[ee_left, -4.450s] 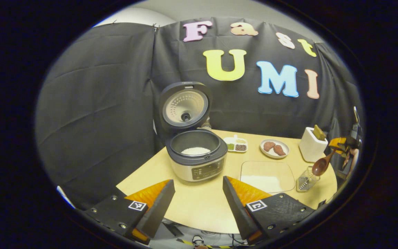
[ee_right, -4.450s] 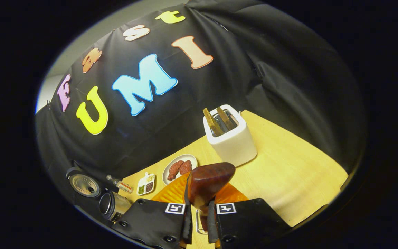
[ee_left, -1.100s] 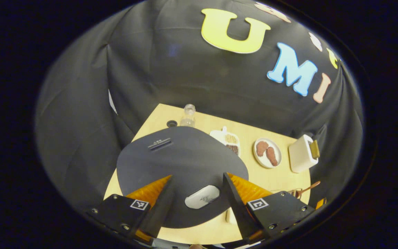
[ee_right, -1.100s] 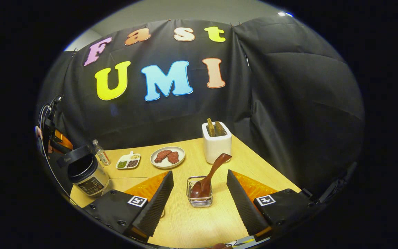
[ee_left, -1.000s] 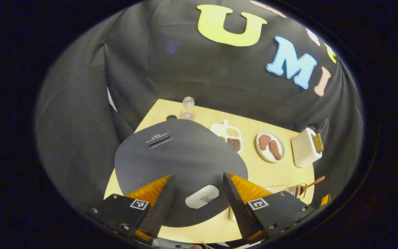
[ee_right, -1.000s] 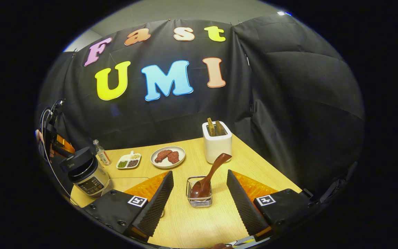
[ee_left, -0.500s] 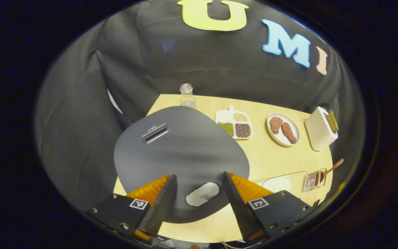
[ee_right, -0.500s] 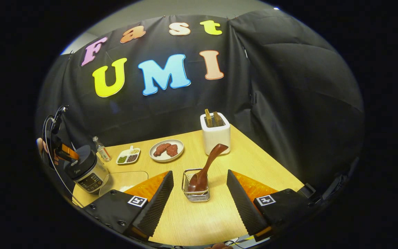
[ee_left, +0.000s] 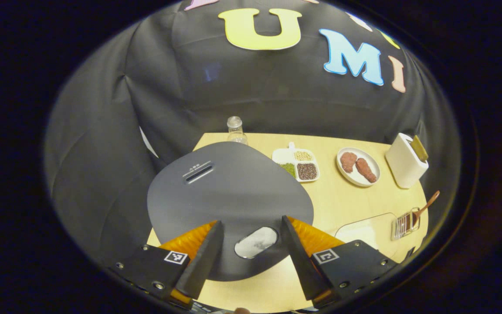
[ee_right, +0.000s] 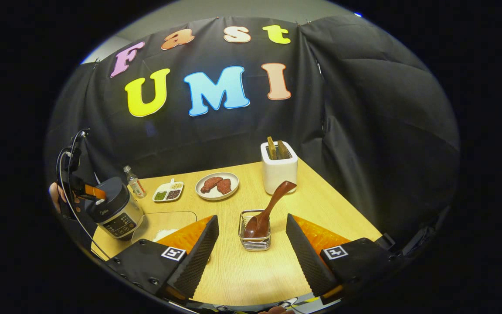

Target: Close the left gripper, press the button to open the rice cooker; take a wooden spoon from the chopstick holder with the right hand, scoop a spoonful of rice and pour it into the rice cooker, then put the wooden spoon back into the chopstick holder.

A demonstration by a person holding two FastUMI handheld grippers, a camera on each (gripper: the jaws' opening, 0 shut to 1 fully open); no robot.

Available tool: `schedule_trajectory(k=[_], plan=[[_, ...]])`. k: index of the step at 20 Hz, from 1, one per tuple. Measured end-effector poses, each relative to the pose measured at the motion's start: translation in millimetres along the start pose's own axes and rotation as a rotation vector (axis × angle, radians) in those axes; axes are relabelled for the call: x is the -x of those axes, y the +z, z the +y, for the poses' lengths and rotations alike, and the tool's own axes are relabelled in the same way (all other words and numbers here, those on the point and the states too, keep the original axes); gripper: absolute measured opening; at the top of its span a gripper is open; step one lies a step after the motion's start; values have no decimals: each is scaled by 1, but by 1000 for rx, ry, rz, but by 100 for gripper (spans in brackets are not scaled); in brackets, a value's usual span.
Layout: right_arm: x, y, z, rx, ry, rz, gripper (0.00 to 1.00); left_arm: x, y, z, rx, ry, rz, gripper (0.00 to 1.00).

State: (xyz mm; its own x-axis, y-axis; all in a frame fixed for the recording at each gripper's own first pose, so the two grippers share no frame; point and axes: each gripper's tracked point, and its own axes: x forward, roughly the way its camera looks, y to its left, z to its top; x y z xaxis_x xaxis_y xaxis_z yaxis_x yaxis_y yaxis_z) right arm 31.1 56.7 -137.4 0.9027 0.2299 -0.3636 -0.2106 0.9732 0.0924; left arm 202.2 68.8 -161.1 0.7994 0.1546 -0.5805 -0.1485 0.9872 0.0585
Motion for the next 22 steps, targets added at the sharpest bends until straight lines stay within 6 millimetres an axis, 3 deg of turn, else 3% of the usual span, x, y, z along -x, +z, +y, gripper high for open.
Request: schedule_trajectory(k=[2, 5, 11, 13, 14, 15, 17, 19, 22], plan=[[7, 12, -1, 38, -33, -14, 98, 24, -7, -18, -1, -58, -54, 87], [12, 28, 7, 61, -68, -16, 98, 69, -7, -26, -69, -100, -163, 87], [33, 62, 56, 64, 33, -97, 99, 182, 40, -56, -131, -173, -397, 86], [43, 75, 60, 108, 79, -135, 95, 229, 67, -70, -147, -175, -491, 86], [47, 81, 61, 131, 107, -154, 100, 251, 78, -75, -135, -166, -529, 85], [52, 86, 61, 146, 135, -165, 96, 272, 80, -80, -115, -155, -552, 85], [66, 96, 51, 161, 177, -189, 100, 309, 81, -88, -73, -120, -604, 85], [81, 114, 27, 171, 181, -244, 97, 347, 83, -96, -58, -84, -686, 86], [102, 120, -6, 169, 202, -280, 97, 398, 66, -108, -46, -36, -756, 85]])
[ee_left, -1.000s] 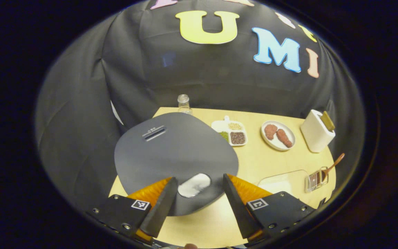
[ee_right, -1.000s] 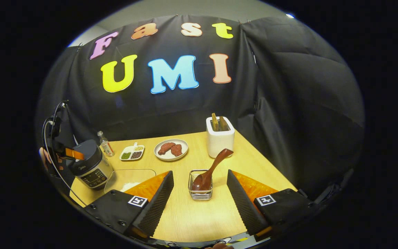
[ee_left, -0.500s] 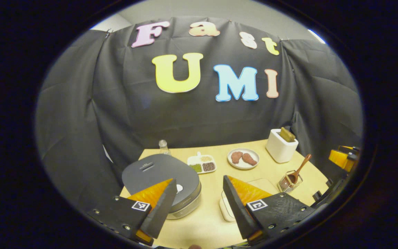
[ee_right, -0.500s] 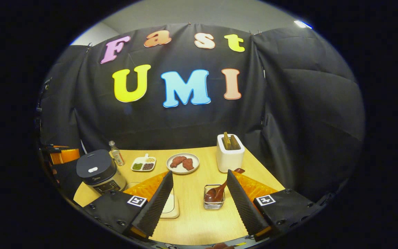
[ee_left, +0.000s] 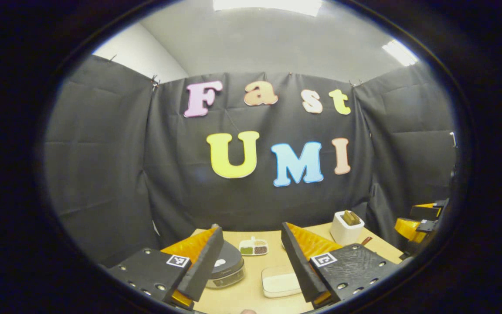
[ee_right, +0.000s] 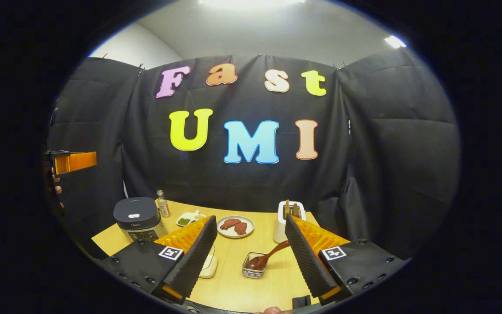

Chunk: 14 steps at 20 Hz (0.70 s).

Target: Close the left gripper, press the button to open the rice cooker; take a wooden spoon from the chopstick holder with the right hand, scoop a spoonful of rice and pour it into the rice cooker, then put the wooden spoon back into the chopstick holder.

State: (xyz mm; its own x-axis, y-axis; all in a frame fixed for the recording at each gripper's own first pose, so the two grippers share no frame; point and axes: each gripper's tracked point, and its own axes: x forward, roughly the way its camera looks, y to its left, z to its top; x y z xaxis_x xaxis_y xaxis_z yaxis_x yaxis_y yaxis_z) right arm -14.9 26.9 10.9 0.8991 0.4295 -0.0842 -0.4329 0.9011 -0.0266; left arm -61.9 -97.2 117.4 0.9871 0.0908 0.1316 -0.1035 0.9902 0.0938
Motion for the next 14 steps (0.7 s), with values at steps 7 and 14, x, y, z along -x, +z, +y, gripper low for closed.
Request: schedule_trajectory(k=[7, 14], plan=[[46, 1, -72, 17, -26, -70, 99, 55, -5, -35, 199, 66, 7, 85], [36, 0, -82, -68, -22, -86, 96, 74, -18, -22, 159, 120, 68, 86]])
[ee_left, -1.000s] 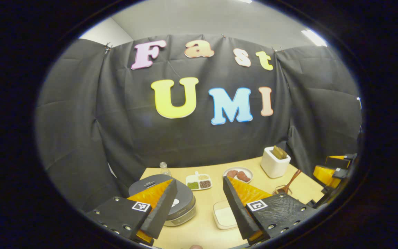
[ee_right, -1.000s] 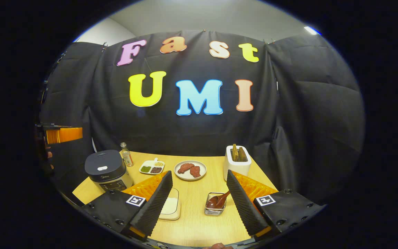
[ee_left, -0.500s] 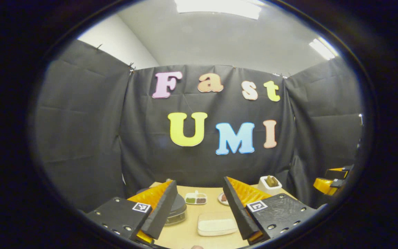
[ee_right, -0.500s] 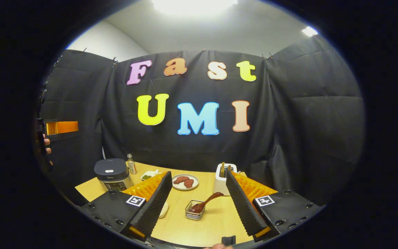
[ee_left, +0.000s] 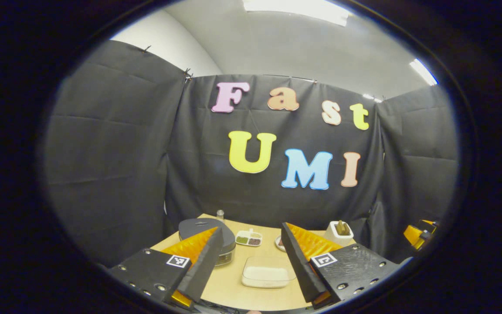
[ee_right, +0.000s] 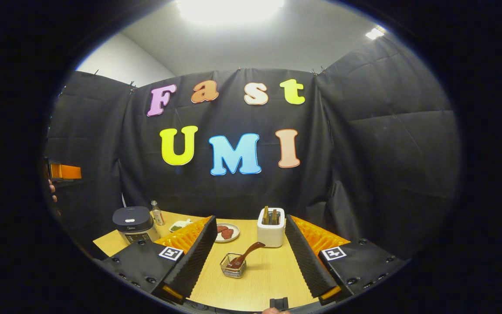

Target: Close the left gripper, press the button to open the rice cooker; take a wooden spoon from the chopstick holder with the right hand, scoop a spoonful of rice and pour it into the rice cooker, then put the wooden spoon back into the chopstick holder.

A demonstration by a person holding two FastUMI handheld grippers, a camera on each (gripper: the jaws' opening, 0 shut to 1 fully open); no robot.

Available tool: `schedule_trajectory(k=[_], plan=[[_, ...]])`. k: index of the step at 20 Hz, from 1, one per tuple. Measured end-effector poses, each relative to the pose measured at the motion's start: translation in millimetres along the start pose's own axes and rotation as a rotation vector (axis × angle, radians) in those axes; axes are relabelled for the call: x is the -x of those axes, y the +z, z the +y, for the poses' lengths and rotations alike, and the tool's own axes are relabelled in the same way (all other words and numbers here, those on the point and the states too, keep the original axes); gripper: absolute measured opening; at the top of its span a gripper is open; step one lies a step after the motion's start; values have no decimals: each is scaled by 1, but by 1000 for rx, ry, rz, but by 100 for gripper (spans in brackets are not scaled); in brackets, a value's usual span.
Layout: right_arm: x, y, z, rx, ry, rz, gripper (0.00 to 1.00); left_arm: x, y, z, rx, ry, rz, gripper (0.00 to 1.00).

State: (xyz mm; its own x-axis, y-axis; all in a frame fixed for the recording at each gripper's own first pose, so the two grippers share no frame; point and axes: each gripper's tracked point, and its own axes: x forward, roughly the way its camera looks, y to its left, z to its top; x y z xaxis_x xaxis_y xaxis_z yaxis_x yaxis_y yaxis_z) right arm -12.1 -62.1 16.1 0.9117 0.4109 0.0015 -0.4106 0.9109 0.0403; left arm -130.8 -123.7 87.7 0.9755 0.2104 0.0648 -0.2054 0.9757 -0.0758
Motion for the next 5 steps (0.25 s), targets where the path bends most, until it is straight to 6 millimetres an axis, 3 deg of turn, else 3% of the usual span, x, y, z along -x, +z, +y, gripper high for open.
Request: schedule_trajectory(k=[5], plan=[[-38, -13, 12, -17, 10, 60, 98, 8, -28, 15, -39, 12, 55, 85]])
